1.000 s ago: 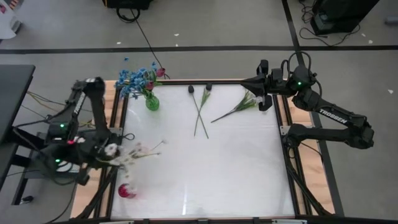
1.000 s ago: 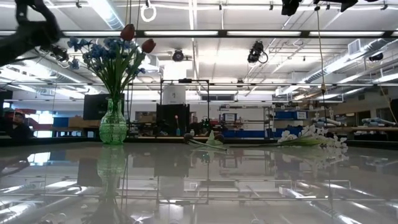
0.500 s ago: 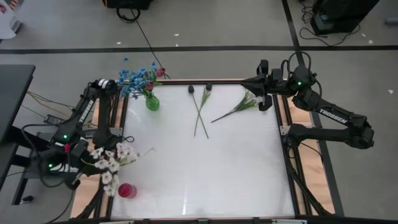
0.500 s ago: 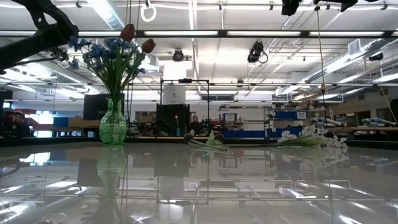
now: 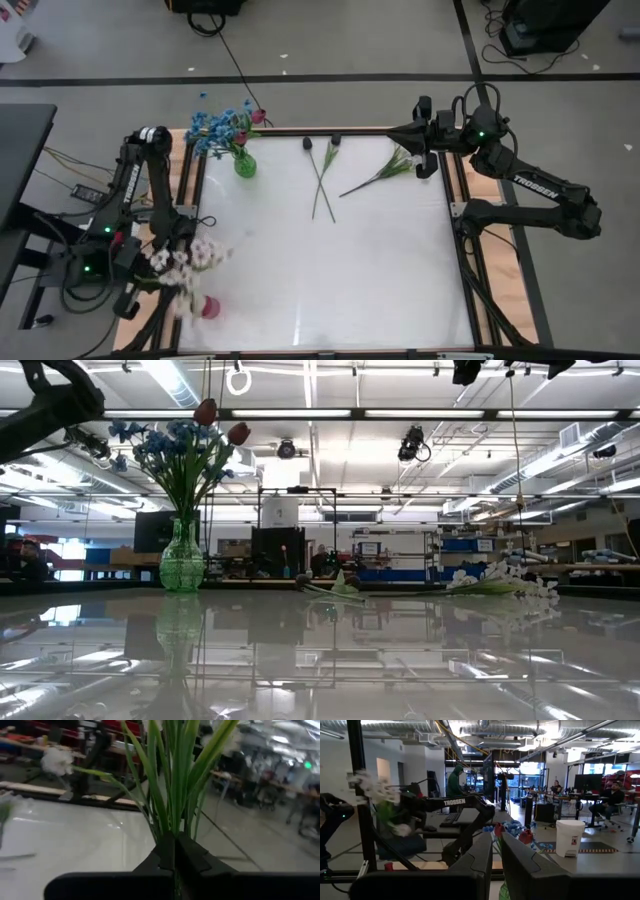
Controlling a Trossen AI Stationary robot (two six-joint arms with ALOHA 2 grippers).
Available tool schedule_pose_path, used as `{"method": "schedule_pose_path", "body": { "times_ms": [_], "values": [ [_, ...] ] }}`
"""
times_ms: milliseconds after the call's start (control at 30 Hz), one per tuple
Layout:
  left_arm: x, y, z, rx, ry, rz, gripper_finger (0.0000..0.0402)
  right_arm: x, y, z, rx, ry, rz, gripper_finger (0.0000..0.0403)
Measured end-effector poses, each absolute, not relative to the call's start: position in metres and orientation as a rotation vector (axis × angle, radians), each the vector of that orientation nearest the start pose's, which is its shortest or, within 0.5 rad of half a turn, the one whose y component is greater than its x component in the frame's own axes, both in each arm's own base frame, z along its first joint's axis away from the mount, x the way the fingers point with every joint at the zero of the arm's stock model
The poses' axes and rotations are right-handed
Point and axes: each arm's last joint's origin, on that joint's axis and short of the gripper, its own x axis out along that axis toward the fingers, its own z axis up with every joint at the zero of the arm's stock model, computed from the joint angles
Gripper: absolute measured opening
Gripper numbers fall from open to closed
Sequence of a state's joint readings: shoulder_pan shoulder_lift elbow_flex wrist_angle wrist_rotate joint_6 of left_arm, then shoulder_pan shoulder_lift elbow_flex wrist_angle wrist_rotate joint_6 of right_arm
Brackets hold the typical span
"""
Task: Sort flowers into vase by color
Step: Put the bottom white flower into the red vase
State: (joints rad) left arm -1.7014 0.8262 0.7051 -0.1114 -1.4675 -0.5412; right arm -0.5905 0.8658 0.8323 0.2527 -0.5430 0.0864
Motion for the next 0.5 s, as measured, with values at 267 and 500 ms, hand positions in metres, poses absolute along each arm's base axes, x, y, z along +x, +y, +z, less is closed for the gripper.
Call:
{"method": "schedule_pose_path", "body": {
  "times_ms": [267, 500],
  "values": [
    [0.036, -0.198, 0.339, 0.034, -0.048, -0.483, 0.0007, 0.163, -0.091, 0.377, -0.032, -0.187, -0.039, 0.005],
    [0.051, -0.207, 0.344, 0.025, -0.219, -0.549, 0.0007, 0.163, -0.091, 0.377, -0.032, -0.187, -0.039, 0.005]
  ]
}}
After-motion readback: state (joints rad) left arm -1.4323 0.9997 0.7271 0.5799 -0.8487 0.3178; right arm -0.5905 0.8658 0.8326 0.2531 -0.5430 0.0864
